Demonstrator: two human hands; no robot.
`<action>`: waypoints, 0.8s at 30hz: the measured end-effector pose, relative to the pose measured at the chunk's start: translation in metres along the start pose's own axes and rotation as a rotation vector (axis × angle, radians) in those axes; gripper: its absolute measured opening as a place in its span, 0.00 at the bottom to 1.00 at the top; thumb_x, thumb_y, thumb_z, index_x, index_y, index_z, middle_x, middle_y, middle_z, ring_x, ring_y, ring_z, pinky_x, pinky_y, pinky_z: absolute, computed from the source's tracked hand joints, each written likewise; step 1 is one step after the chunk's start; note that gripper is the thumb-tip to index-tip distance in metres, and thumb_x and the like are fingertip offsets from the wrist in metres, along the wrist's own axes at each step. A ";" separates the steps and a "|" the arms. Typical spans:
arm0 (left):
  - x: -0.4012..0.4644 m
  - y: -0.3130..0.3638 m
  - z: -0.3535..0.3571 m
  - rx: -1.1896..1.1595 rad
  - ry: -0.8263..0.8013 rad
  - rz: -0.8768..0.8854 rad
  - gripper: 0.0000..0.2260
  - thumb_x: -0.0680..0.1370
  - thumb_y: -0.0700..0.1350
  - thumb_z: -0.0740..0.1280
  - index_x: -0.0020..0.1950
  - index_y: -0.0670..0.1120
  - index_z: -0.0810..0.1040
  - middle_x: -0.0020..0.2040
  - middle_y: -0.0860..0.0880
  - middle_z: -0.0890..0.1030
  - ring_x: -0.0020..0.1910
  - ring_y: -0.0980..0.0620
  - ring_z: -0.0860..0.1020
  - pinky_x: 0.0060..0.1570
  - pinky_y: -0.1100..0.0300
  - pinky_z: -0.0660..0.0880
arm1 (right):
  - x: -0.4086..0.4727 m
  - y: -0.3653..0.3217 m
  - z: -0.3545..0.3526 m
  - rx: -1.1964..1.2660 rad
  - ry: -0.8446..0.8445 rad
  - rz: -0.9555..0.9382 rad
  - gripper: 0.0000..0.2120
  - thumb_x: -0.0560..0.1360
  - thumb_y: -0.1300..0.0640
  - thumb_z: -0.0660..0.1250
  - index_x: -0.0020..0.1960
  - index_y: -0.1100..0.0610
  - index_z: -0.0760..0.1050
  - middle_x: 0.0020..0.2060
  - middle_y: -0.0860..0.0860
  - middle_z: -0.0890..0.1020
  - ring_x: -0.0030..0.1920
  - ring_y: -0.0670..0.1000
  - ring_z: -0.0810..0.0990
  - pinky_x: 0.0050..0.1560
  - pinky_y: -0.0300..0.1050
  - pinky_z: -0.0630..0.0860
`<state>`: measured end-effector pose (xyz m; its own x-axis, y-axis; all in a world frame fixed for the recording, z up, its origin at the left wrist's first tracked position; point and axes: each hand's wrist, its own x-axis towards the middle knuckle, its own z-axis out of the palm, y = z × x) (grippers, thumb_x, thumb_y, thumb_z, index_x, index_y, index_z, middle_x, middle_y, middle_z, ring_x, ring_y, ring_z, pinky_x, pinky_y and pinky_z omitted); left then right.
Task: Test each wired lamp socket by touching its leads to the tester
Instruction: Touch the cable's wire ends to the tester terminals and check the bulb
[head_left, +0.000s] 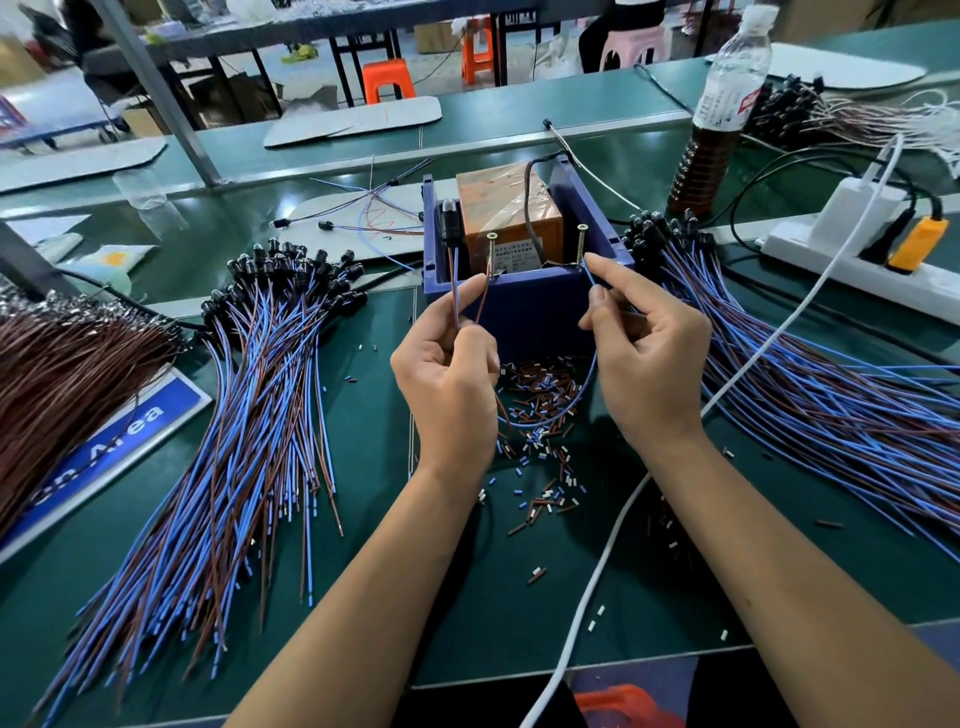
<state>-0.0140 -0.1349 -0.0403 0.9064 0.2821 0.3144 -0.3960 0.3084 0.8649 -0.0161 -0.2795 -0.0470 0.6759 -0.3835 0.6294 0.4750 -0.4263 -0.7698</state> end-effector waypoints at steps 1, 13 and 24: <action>0.000 0.000 0.000 -0.009 -0.014 -0.009 0.19 0.74 0.33 0.61 0.59 0.42 0.84 0.27 0.50 0.69 0.25 0.53 0.62 0.26 0.63 0.60 | 0.000 0.000 0.000 0.000 0.000 0.001 0.14 0.83 0.60 0.67 0.66 0.58 0.83 0.42 0.46 0.85 0.40 0.45 0.85 0.44 0.41 0.80; -0.005 0.003 0.004 -0.019 -0.061 -0.028 0.23 0.73 0.34 0.61 0.68 0.40 0.79 0.28 0.47 0.68 0.26 0.53 0.64 0.27 0.63 0.64 | 0.000 0.000 -0.002 -0.009 -0.010 -0.003 0.13 0.83 0.60 0.67 0.66 0.58 0.83 0.41 0.44 0.85 0.38 0.44 0.83 0.41 0.34 0.76; -0.004 0.005 0.003 0.029 -0.056 0.004 0.22 0.73 0.35 0.61 0.64 0.44 0.83 0.29 0.47 0.68 0.26 0.55 0.64 0.26 0.65 0.63 | 0.002 -0.001 -0.003 -0.029 0.001 -0.040 0.13 0.83 0.61 0.66 0.65 0.58 0.83 0.41 0.45 0.84 0.41 0.45 0.83 0.44 0.37 0.79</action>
<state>-0.0186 -0.1372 -0.0364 0.9121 0.2313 0.3384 -0.3956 0.2808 0.8744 -0.0172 -0.2826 -0.0450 0.6564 -0.3662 0.6596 0.4852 -0.4646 -0.7408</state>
